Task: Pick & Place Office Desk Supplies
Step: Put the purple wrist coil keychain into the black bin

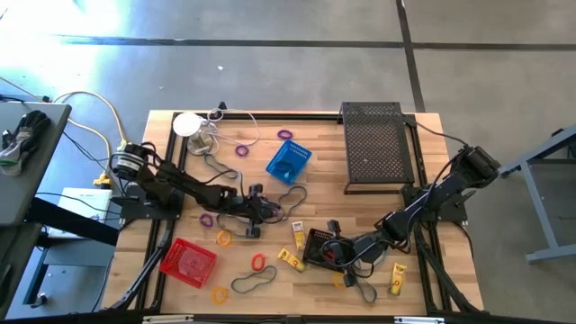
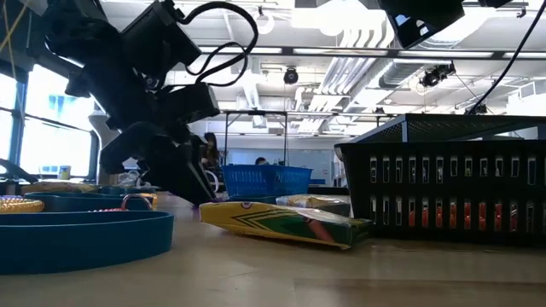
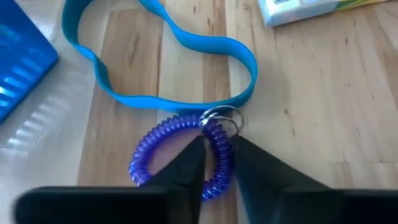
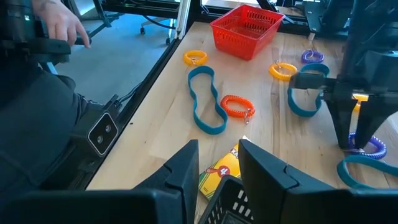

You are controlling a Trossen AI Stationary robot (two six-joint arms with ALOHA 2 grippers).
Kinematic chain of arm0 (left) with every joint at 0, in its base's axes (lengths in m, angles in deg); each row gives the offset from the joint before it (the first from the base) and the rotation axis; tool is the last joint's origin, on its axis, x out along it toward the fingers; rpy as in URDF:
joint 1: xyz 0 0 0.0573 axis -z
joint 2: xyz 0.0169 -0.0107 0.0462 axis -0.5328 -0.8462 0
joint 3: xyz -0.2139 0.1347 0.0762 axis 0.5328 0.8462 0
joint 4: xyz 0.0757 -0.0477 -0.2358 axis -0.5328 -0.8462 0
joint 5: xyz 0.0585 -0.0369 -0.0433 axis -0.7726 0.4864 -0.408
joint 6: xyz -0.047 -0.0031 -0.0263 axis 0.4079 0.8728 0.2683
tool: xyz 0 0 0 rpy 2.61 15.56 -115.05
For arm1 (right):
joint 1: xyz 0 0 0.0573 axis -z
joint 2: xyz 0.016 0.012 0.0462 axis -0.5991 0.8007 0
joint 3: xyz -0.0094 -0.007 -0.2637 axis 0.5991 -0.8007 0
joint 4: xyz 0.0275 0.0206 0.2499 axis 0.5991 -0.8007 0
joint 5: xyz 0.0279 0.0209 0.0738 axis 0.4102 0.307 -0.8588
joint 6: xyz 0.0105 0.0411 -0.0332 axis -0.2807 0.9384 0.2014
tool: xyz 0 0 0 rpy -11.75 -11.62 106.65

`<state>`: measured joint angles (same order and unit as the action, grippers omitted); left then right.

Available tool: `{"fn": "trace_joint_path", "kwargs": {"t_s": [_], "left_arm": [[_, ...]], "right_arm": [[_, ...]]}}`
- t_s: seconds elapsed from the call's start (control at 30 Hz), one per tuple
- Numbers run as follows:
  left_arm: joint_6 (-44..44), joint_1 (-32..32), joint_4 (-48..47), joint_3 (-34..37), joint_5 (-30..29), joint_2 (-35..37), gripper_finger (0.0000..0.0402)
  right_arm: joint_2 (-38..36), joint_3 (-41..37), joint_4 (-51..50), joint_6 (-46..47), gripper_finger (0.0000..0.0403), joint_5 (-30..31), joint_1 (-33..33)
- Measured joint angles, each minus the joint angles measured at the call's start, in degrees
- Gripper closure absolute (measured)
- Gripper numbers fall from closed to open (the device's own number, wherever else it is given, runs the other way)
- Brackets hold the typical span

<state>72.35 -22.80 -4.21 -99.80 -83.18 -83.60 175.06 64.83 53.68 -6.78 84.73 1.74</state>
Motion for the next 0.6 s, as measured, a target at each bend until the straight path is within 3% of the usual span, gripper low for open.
{"fn": "trace_joint_path", "kwargs": {"t_s": [0.1, 0.33, 0.47, 0.6], "left_arm": [[-0.02, 0.36, 0.04, 0.01, -0.36, -0.02, 0.0385], [-2.40, 2.17, -0.19, 0.26, -3.12, 2.38, 0.0392], [-7.75, 5.73, -2.13, 0.51, -11.47, 7.55, 0.0394], [-17.11, 10.75, -1.82, 0.29, -25.75, 11.39, 0.0395]], "right_arm": [[0.00, 0.00, 0.00, 0.00, 0.0302, 0.00, 0.00], [0.00, 0.00, 0.00, 0.00, 0.0302, 0.00, 0.00], [0.00, 0.00, -0.02, 0.00, 0.0302, 0.00, 0.00], [0.00, 0.00, -0.11, 0.00, 0.0302, 0.01, 0.00]]}}
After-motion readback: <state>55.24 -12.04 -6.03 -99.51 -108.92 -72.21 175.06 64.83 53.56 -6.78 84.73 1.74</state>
